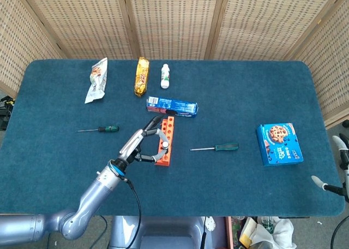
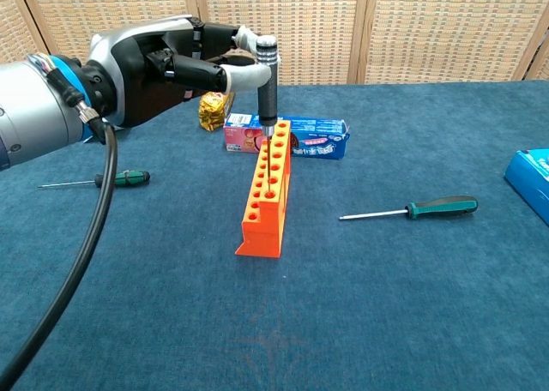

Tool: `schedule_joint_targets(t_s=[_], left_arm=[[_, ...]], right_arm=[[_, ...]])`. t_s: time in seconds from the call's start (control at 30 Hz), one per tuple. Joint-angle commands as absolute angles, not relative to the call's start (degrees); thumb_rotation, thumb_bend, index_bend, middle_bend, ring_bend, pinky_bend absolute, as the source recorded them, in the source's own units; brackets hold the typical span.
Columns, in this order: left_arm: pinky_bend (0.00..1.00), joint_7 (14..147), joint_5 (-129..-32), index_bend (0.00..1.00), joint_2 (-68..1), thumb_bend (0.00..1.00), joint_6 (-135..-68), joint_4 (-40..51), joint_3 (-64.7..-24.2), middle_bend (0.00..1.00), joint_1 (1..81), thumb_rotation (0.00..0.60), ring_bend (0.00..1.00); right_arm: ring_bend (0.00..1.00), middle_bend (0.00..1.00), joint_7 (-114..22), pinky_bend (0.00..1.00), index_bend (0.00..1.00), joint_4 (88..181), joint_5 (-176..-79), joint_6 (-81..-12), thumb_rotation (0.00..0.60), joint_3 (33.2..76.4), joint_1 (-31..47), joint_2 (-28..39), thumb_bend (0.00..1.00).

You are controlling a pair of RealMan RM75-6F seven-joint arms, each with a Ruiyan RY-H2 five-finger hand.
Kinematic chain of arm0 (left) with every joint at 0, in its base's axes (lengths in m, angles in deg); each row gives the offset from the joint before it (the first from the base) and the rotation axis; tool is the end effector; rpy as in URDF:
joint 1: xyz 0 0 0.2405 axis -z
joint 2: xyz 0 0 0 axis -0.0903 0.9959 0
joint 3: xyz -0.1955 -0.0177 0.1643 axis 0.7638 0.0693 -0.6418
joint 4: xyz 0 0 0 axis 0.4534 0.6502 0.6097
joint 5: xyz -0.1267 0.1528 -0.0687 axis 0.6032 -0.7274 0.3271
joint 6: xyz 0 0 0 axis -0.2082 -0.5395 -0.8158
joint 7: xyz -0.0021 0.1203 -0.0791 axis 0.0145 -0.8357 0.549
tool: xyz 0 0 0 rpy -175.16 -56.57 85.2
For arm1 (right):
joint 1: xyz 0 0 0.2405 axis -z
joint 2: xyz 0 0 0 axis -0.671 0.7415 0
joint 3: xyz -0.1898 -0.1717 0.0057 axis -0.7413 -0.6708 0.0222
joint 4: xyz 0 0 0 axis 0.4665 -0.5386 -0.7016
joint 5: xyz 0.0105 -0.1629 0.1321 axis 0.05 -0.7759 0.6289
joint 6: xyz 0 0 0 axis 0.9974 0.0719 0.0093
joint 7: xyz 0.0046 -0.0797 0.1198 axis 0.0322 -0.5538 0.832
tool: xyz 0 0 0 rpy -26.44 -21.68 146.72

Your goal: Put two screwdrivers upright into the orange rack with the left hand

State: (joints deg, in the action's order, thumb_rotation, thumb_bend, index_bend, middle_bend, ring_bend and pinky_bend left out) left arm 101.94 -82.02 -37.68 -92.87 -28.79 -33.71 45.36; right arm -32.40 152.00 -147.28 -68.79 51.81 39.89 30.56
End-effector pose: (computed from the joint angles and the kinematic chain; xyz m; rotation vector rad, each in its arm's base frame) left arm -0.0509 0.2987 0.0051 -1.4563 -1.9840 -1.6457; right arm -0.3272 -0.1818 0.2119 1.1922 -0.9766 1.0328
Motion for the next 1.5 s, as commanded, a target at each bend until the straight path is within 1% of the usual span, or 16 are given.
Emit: schedule_joint_targets(t_s=[0.03,0.4,0.97,1.5], left_arm=[[0.00,101.91,-82.11,0.57,-37.79,0.44,-92.77,-28.62,-33.78,0.00,45.39,0.600,0.00],[0.00,101.31,-81.87,0.57,-39.45,0.44,-92.82,-26.64,-34.16,0.00,45.65,0.600,0.00],[0.00,101.55,-82.90,0.57,-43.30,0.44,-91.55,-20.59,-36.41,0.00,45.50,0.600,0.00],[0.00,99.94,-83.53,0.57,-45.04,0.44,-91.57,-18.11,-36.69,0.00,45.46,0.600,0.00]], right_arm=[[0.00,0.00,-32.22,0.00,0.00,151.92,-147.24,-68.70,0.600,51.83,39.87,30.60,0.00],[0.00,0.00,-31.84,0.00,0.00,151.85,-147.27,-68.56,0.600,51.81,39.87,30.72,0.00],[0.00,0.00,-31.03,0.00,0.00,151.69,-147.06,-68.28,0.600,51.88,39.85,30.94,0.00],[0.00,0.00,-30.20,0.00,0.00,151.66,-147.24,-68.28,0.600,51.85,39.91,31.28,0.00]])
